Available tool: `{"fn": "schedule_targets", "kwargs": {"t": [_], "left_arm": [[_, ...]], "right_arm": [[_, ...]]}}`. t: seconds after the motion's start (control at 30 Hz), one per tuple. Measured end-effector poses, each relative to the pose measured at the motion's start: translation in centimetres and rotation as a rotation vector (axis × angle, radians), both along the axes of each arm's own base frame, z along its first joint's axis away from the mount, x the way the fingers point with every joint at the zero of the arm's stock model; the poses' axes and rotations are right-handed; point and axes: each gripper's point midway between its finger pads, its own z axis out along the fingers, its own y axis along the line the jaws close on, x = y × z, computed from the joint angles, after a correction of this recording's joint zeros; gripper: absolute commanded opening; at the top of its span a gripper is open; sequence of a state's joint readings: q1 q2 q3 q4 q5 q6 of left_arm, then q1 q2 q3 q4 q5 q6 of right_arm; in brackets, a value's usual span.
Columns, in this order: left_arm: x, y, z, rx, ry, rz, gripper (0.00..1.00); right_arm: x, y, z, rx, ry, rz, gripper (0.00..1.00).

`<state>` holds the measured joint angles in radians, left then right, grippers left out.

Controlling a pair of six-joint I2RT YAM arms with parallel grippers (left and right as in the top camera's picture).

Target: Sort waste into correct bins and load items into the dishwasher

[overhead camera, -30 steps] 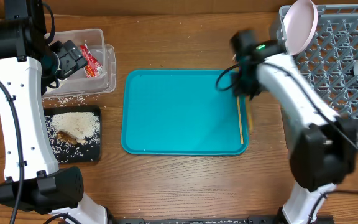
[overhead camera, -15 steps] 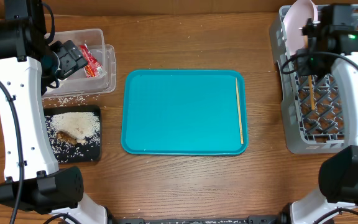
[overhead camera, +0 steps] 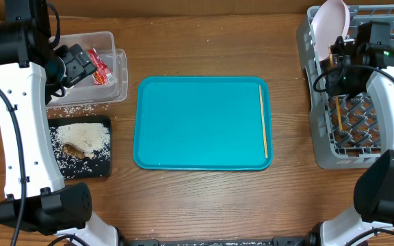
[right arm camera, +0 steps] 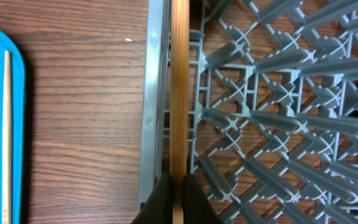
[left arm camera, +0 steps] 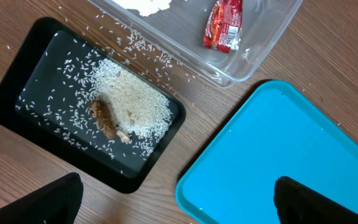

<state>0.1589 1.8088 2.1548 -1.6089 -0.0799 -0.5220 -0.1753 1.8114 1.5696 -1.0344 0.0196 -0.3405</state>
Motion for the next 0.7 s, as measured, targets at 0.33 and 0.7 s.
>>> {"fn": "schedule_targets", "kwargs": {"t": [0.33, 0.7], "left_arm": [[0.00, 0.00, 0.00, 0.000, 0.000, 0.000, 1.00], [0.00, 0.00, 0.01, 0.000, 0.000, 0.000, 1.00]], "right_arm": [[-0.58, -0.15, -0.19, -0.010, 0.025, -0.004, 0.15], [-0.88, -0.10, -0.31, -0.007, 0.038, -0.005, 0.28]]}}
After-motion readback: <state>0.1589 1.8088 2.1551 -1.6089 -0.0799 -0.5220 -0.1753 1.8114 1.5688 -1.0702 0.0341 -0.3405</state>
